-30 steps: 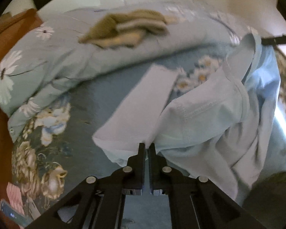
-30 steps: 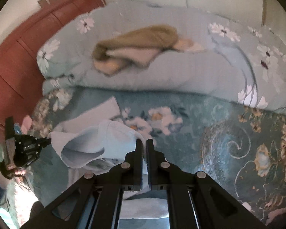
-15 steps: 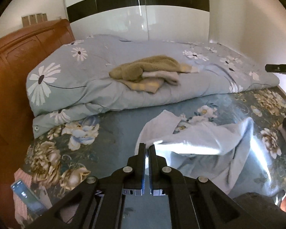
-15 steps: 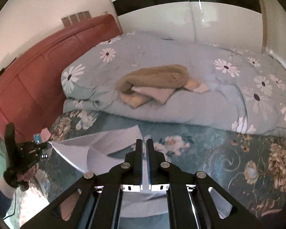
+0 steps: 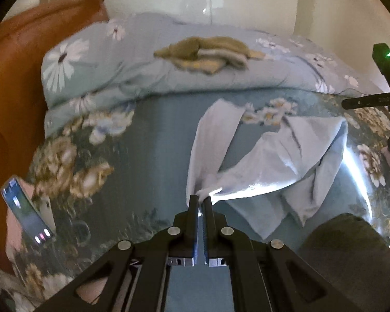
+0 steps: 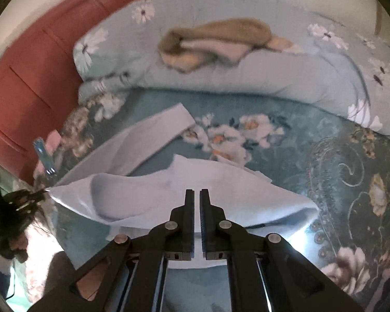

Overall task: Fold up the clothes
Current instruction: 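Lift the T-shirt by its shoulders with both grippers and shake it out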

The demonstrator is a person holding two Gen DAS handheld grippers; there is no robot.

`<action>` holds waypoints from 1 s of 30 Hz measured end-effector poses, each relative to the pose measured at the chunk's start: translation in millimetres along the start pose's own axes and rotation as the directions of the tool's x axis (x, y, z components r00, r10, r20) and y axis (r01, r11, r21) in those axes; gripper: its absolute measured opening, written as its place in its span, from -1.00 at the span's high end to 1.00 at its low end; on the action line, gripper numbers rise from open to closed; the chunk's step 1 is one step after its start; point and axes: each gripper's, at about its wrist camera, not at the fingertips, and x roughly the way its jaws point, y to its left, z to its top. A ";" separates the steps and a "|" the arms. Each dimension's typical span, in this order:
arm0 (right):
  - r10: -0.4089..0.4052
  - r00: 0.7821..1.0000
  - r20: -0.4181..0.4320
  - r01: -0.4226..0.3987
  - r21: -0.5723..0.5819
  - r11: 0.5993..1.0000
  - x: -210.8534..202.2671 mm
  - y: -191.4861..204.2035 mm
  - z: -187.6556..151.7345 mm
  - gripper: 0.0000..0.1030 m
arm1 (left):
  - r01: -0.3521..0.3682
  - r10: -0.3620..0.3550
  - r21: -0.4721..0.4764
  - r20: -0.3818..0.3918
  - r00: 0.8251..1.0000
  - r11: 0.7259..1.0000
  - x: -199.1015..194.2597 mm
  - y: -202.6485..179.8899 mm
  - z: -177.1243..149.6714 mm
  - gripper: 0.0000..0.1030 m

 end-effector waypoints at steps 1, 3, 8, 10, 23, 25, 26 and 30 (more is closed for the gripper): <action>-0.006 1.000 -0.020 0.006 -0.019 1.000 10.2 -1.4 2.7 0.92 | 0.000 0.000 -0.015 -0.014 1.000 1.000 4.9 1.4 -3.6 0.94; -0.021 0.998 -0.059 0.017 -0.059 0.998 30.8 -4.3 8.2 0.76 | 0.001 -0.003 -0.045 -0.042 0.999 0.999 14.9 4.8 -9.3 0.94; -0.027 0.992 -0.124 0.004 -0.181 0.983 70.2 -12.2 25.1 0.12 | 0.002 -0.014 -0.107 -0.103 0.995 0.994 37.3 13.8 -16.2 0.94; -0.042 0.987 -0.153 0.007 -0.224 0.974 84.0 -16.9 30.5 0.10 | 0.000 -0.015 -0.120 -0.125 0.992 0.993 46.2 17.1 -17.2 0.94; 0.026 0.957 -0.289 -0.080 -0.180 0.980 109.8 -41.9 19.8 0.09 | -0.007 -0.028 -0.189 -0.183 0.983 0.982 78.2 28.3 -12.1 0.94; 0.019 0.957 -0.291 -0.075 -0.181 0.981 103.9 -39.0 14.3 0.23 | -0.007 -0.028 -0.194 -0.177 0.984 0.981 75.7 27.5 -12.3 0.94; 0.008 0.957 -0.290 -0.066 -0.193 0.979 101.3 -35.9 10.9 0.44 | -0.006 -0.028 -0.196 -0.174 0.984 0.981 74.4 27.1 -12.4 0.94; -0.020 0.971 -0.239 -0.029 -0.201 0.979 82.3 -24.0 1.0 0.84 | -0.005 -0.028 -0.207 -0.159 0.987 0.978 68.1 25.4 -13.1 0.94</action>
